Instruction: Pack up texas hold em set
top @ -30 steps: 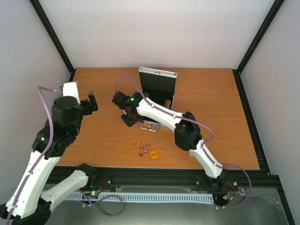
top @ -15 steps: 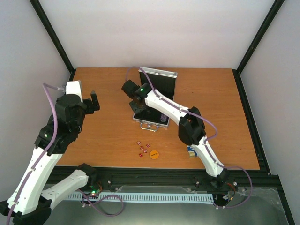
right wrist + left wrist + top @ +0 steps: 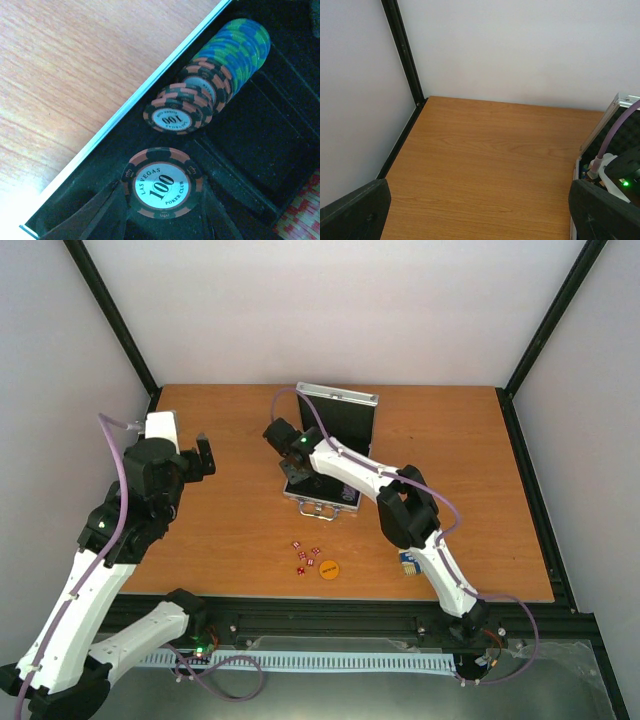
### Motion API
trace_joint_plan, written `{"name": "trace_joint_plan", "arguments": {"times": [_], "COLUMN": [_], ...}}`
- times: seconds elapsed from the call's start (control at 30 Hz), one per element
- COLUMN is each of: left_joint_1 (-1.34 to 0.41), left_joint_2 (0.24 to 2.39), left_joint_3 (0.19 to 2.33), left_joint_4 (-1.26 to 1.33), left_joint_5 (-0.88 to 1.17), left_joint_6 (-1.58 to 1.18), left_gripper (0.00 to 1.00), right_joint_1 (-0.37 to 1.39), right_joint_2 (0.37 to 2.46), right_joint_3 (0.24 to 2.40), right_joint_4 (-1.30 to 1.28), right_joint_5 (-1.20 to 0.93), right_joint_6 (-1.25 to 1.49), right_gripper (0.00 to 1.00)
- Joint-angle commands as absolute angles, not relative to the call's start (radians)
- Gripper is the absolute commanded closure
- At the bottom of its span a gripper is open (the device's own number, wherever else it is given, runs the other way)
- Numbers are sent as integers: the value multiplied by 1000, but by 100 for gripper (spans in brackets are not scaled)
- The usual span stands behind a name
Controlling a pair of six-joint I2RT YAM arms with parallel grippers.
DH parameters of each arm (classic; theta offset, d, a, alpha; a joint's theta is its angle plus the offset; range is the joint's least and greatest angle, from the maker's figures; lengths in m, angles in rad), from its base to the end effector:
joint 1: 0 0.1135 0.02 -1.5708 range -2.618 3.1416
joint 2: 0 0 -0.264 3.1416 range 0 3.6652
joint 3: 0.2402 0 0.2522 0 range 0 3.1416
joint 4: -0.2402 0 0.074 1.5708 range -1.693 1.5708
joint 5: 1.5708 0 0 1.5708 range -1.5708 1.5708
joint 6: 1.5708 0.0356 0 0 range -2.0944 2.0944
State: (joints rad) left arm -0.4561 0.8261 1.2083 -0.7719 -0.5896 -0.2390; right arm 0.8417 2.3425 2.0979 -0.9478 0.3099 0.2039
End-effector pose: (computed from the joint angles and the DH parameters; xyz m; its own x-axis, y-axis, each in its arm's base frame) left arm 0.1360 -0.0447 0.4153 -0.3087 -0.0677 -0.9487 -0.1737 0.9847 -0.0137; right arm 0.3386 0.3628 0.2013 -0.7349 -0.5332 -0.4192 -0.4967 0.8439 -0.2027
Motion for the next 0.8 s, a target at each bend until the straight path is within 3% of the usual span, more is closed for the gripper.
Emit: {"name": "trace_joint_plan", "arguments": {"times": [0.0, 0.63, 0.73, 0.77], "left_joint_1": [-453, -453, -453, -453], "left_joint_2": [825, 851, 853, 856], "left_joint_3": [1225, 1221, 1224, 1224], "left_joint_4": [-780, -775, -775, -775], "left_joint_5": [-581, -568, -567, -567], "left_joint_6": [-240, -246, -245, -245], "left_gripper": [0, 0, 0, 0], "right_joint_1": [831, 808, 808, 809], "right_joint_2": [2341, 2337, 2309, 2295], "right_joint_3": [2070, 1994, 1987, 1983], "right_joint_4": [-857, -776, -785, -791], "right_joint_5": [349, 340, 346, 349], "right_joint_6": [210, 215, 219, 223], "right_gripper": [58, 59, 54, 46]}}
